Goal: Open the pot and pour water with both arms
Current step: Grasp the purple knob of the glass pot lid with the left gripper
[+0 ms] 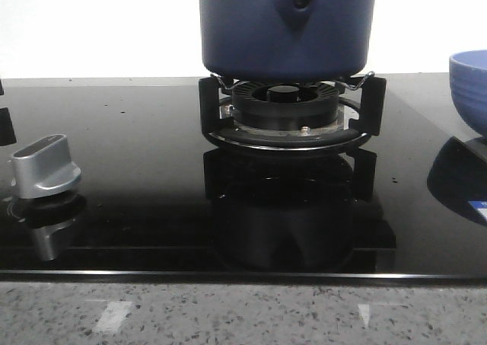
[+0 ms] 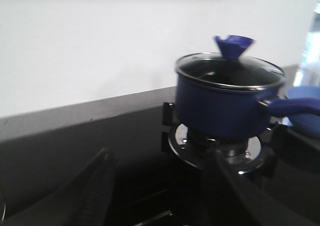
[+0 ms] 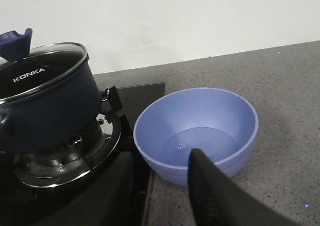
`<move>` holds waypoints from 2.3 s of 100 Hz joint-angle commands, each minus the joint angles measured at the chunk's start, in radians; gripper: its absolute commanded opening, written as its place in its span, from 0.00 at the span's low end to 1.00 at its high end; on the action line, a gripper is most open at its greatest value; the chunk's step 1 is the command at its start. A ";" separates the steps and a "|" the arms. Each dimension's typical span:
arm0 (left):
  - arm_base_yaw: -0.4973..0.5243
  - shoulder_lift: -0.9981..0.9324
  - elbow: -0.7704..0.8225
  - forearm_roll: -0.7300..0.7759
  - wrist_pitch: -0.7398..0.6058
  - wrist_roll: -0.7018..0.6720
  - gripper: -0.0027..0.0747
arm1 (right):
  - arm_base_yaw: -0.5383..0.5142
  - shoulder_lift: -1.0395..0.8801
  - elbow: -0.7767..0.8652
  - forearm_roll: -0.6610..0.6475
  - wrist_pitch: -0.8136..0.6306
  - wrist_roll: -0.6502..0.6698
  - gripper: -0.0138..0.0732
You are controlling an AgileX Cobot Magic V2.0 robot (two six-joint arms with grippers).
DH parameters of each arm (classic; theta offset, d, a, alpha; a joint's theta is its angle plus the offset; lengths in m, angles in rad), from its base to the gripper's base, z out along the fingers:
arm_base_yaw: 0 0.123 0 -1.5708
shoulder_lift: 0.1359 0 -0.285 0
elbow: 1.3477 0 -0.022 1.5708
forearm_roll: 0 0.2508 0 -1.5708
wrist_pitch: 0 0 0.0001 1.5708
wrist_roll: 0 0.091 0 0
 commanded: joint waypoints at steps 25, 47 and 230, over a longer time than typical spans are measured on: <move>-0.156 0.238 -0.163 -0.140 -0.021 0.249 0.52 | 0.013 0.021 -0.033 0.032 -0.063 -0.011 0.59; -0.258 0.434 -0.290 -0.145 -0.029 0.309 0.52 | 0.013 0.021 -0.033 0.032 -0.059 -0.011 0.59; -0.423 1.233 -0.893 -0.789 -0.014 0.892 0.66 | 0.013 0.021 -0.033 0.032 0.026 -0.011 0.59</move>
